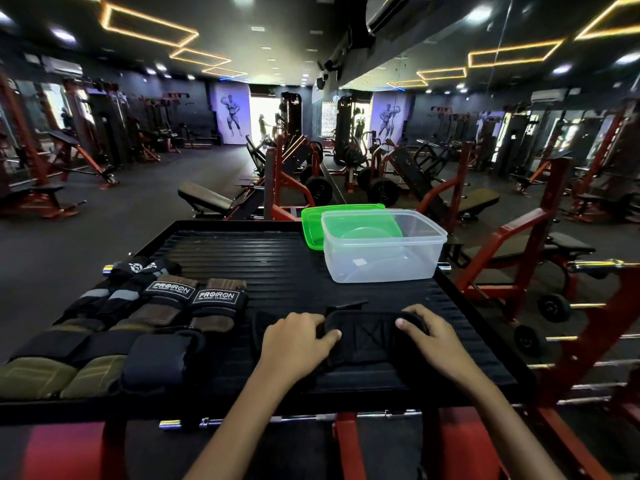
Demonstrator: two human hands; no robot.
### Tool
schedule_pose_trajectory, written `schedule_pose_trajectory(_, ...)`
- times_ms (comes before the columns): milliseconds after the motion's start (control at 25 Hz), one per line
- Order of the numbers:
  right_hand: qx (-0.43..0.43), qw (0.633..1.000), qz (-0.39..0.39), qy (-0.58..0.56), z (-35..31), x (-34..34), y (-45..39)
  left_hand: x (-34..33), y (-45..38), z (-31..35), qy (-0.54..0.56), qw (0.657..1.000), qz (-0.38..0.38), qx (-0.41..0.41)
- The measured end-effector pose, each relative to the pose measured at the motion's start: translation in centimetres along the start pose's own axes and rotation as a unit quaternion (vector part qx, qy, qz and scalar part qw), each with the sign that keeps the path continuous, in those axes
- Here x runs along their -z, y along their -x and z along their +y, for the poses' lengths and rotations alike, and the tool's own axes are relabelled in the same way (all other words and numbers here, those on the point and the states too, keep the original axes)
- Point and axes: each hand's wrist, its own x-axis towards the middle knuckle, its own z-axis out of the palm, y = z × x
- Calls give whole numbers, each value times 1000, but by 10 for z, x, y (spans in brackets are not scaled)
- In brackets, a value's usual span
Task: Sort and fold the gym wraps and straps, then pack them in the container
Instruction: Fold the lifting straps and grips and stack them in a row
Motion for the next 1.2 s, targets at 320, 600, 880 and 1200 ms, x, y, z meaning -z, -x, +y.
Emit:
schedule_pose_trajectory(320, -168, 971, -89, 142, -27, -7, -53, -14, -52, -25, 99, 970, -184, 120)
schedule_pose_trajectory(600, -245, 947, -93, 187, -16, -27, -72, -18, -67, -31, 16, 996, -57, 60)
schedule_pose_trajectory(880, -243, 959, -39, 139, -5, -28, -59, -25, -65, -8, -65, 966, 5, -252)
schedule_pose_trajectory(1200, -296, 942, -46, -150, -6, 2, -57, -39, -67, -10, -30, 969, -10, -246)
